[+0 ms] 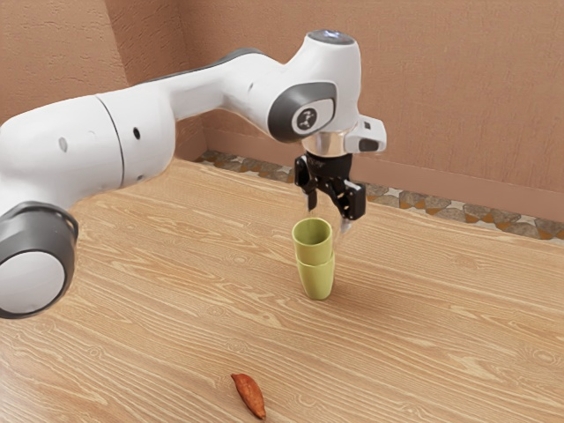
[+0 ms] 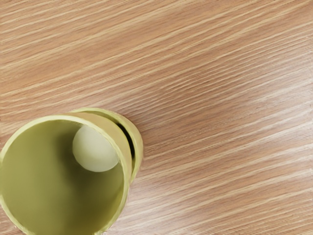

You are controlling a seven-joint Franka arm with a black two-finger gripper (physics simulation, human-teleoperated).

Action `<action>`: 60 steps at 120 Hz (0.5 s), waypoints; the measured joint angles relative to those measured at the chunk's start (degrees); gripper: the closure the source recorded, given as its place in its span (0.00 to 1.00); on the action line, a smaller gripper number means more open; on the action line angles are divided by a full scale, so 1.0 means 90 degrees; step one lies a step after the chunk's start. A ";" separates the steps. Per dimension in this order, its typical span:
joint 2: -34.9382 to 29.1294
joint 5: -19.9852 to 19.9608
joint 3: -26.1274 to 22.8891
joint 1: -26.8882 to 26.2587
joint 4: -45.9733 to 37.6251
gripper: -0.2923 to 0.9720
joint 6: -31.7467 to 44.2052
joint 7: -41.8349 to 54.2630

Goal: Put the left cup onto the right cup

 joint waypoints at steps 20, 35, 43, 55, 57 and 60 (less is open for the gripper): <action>-0.0360 0.0002 0.0035 -0.0070 -0.0205 0.25 -0.0130 -0.0039; -0.0682 -0.0003 0.0050 -0.0074 -0.0503 0.24 -0.0178 -0.0054; -0.0872 -0.0005 0.0073 -0.0083 -0.0683 0.24 -0.0207 -0.0059; -0.1165 -0.0006 0.0144 -0.0140 -0.0902 0.24 -0.0308 -0.0065; -0.1226 -0.0006 0.0156 -0.0143 -0.0953 0.24 -0.0326 -0.0065; -0.1329 -0.0006 0.0168 -0.0146 -0.1049 0.24 -0.0349 -0.0066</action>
